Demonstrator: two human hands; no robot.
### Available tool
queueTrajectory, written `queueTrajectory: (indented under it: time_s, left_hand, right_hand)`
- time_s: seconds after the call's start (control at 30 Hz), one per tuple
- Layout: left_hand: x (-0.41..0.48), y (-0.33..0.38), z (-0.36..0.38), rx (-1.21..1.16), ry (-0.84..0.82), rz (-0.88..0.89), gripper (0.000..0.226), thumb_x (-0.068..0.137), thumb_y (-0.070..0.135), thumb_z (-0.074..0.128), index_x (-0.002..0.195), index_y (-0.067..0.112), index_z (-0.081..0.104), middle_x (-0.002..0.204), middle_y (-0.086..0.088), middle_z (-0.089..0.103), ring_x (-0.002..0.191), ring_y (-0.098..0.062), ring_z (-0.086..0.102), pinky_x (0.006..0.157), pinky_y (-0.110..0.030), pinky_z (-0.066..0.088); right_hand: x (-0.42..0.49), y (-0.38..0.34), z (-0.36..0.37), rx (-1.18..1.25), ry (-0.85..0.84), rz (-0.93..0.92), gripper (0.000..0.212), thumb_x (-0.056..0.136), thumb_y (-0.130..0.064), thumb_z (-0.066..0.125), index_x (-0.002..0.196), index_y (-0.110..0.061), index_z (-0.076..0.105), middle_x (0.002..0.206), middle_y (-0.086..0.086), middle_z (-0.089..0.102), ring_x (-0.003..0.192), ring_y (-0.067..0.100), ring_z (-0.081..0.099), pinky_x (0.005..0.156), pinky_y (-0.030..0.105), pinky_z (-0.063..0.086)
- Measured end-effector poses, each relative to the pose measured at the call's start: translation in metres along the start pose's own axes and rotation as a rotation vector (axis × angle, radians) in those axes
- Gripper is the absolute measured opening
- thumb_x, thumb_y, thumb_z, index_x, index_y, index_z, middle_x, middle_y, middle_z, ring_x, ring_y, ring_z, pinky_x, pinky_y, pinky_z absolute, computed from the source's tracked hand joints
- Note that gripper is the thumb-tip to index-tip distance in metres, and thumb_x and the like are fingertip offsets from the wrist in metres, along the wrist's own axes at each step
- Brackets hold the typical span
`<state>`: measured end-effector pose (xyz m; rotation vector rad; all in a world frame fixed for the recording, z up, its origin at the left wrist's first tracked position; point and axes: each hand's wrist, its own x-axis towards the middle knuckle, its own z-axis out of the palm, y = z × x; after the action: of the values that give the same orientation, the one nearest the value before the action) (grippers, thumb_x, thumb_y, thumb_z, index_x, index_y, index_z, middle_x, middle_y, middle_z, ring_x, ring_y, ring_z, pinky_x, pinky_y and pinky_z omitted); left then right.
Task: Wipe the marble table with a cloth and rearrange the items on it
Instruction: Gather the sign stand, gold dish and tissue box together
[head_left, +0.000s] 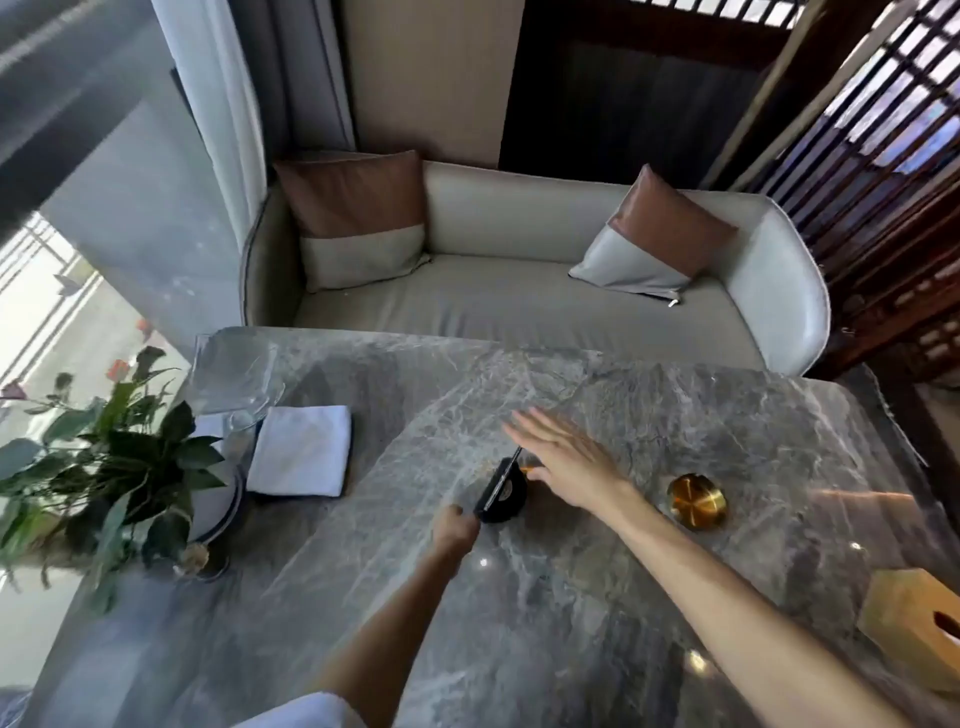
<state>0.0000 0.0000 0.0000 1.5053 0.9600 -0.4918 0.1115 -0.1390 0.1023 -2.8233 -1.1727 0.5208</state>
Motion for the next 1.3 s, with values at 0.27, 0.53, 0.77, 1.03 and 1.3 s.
queueTrajectory:
  time_s: [0.27,0.53,0.77,1.03,1.3]
  left_hand:
    - [0.018,-0.003,0.011,-0.127,-0.088,-0.056,0.041,0.085,-0.008,0.038,0.115,-0.003,0.064,0.087,-0.017,0.051,0.061,-0.017,0.044,0.058,-0.028,0.037]
    - [0.002,0.005,0.005,-0.121,-0.196,0.060,0.050,0.091,-0.005,0.044,0.134,0.020,0.050,0.093,0.006,0.058,0.071,-0.007,0.048,0.062,-0.022,0.039]
    - [-0.031,0.025,0.077,-0.344,-0.192,0.161,0.043,0.091,-0.007,0.044,0.132,0.003,0.053,0.108,-0.012,0.067,0.093,-0.022,0.067,0.084,-0.031,0.057]
    - [-0.093,0.087,0.250,-0.254,-0.204,0.306,0.039,0.092,-0.012,0.047,0.131,-0.006,0.055,0.119,-0.026,0.064,0.109,-0.033,0.061,0.104,-0.047,0.046]
    - [-0.055,0.132,0.418,-0.088,-0.214,0.234,0.034,0.090,-0.013,0.051,0.123,-0.012,0.059,0.106,-0.023,0.065,0.092,-0.028,0.061,0.090,-0.044,0.051]
  right_hand:
    - [0.041,-0.006,-0.009,-0.334,-0.200,-0.154,0.036,0.096,-0.021,0.054,0.132,-0.026,0.061,0.142,0.000,0.055,0.139,0.022,0.043,0.116,0.037,0.033]
    - [0.021,0.017,-0.048,-0.232,-0.156,-0.095,0.027,0.088,-0.043,0.063,0.113,-0.038,0.072,0.109,-0.002,0.074,0.104,0.023,0.067,0.083,0.033,0.050]
    - [-0.073,0.154,-0.058,0.353,-0.049,0.130,0.046,0.084,-0.049,0.067,0.077,-0.004,0.062,0.052,-0.001,0.040,0.050,0.007,0.032,0.054,0.030,0.025]
    - [-0.211,0.329,-0.015,1.036,0.047,0.498,0.034,0.092,-0.027,0.068,0.103,0.005,0.072,0.077,0.010,0.064,0.068,0.017,0.061,0.062,0.033,0.052]
    - [-0.285,0.467,-0.007,1.122,0.102,0.717,0.028,0.090,-0.030,0.070,0.111,-0.013,0.074,0.106,0.012,0.075,0.091,0.016,0.070,0.064,0.028,0.060]
